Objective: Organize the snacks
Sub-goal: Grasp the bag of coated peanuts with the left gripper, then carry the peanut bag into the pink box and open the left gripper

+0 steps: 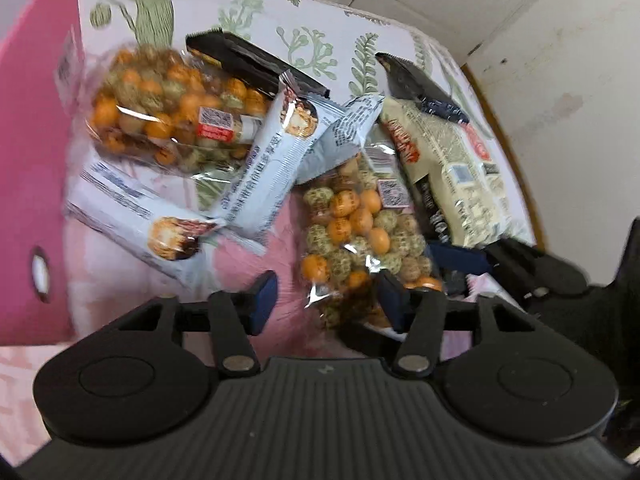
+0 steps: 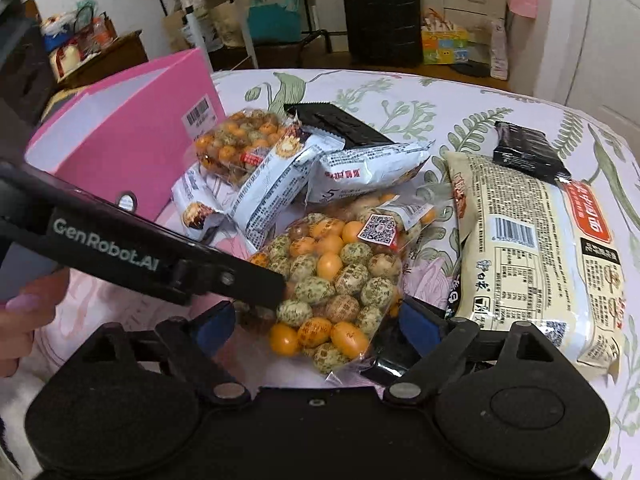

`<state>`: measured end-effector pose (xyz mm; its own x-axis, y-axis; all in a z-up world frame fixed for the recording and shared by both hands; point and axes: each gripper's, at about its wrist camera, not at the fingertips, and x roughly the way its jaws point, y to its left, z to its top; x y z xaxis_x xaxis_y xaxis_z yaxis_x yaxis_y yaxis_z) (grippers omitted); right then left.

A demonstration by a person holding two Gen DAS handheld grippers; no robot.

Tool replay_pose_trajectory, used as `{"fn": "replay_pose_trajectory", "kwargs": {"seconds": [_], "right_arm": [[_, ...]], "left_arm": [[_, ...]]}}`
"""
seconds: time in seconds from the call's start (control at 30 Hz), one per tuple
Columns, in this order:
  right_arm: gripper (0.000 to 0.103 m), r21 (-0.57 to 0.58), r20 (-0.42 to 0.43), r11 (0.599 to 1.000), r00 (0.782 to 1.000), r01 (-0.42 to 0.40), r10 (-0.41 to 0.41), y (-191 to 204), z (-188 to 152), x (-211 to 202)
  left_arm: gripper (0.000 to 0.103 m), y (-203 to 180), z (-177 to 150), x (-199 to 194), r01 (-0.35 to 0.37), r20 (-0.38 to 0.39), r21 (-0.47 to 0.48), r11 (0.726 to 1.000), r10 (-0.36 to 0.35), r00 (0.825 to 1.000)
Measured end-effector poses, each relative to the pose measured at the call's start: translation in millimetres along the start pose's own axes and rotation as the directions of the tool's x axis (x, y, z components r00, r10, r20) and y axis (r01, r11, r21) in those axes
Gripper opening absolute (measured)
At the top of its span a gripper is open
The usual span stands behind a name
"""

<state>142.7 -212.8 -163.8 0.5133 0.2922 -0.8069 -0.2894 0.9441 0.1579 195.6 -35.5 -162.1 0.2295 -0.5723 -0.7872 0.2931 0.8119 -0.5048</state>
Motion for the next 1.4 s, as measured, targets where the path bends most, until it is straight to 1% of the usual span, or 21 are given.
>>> {"fn": "replay_pose_trajectory", "kwargs": {"seconds": [0.07,0.13,0.2,0.3,0.43,0.6,0.73,0.9,1.03,1.2,1.4], "right_arm": [[0.101,0.011,0.002,1.000,1.000,-0.022,0.022,-2.9,0.6,4.3],[0.103,-0.003,0.014,1.000,1.000,-0.024,0.024,-1.0,0.1,6.3],[0.103,-0.026,0.028,1.000,1.000,-0.010,0.011,1.9,-1.0,7.9],[0.103,0.006,0.034,1.000,0.999,-0.004,0.004,2.4,-1.3,6.3],[0.100,0.025,0.024,1.000,1.000,-0.003,0.003,8.2,-5.2,-2.6],[0.100,0.028,-0.004,1.000,1.000,-0.010,0.010,23.6,-13.5,-18.7],[0.100,0.042,-0.035,0.999,0.999,-0.016,0.018,36.1,-18.1,-31.4],[0.100,0.029,-0.043,1.000,0.999,-0.010,0.011,53.2,-23.4,-52.9],[0.100,0.016,-0.049,1.000,0.999,-0.014,0.014,67.3,-24.8,-69.5],[0.100,-0.021,-0.062,0.999,0.998,-0.032,0.031,85.1,-23.1,-84.6],[0.099,-0.068,-0.068,0.993,0.994,-0.094,0.089,106.5,-12.7,-100.1]], "left_arm": [[0.057,3.1,2.8,4.0,0.029,0.006,-0.040,0.999,-0.029,1.000],[0.061,3.3,4.8,11.4,0.058,-0.007,-0.042,0.997,-0.058,0.998],[0.061,0.8,3.2,14.8,0.048,0.008,-0.044,0.998,-0.048,0.999],[0.059,-9.7,-1.4,12.5,0.015,0.026,0.015,1.000,-0.016,1.000],[0.058,-18.1,-4.4,5.8,-0.005,-0.008,0.076,0.997,0.005,1.000],[0.058,-27.1,-18.5,-11.7,-0.021,-0.053,0.093,0.995,0.026,0.998],[0.058,-38.0,-33.4,-27.4,-0.052,-0.072,0.126,0.991,0.061,0.996],[0.058,-44.4,-47.0,-49.9,-0.053,-0.085,0.125,0.991,0.064,0.994],[0.058,-52.5,-55.4,-67.6,-0.066,-0.088,0.145,0.987,0.079,0.993],[0.058,-56.7,-64.1,-92.5,-0.092,-0.092,0.149,0.985,0.107,0.990],[0.058,-51.7,-69.8,-129.1,-0.129,-0.066,0.119,0.985,0.137,0.988]]}}
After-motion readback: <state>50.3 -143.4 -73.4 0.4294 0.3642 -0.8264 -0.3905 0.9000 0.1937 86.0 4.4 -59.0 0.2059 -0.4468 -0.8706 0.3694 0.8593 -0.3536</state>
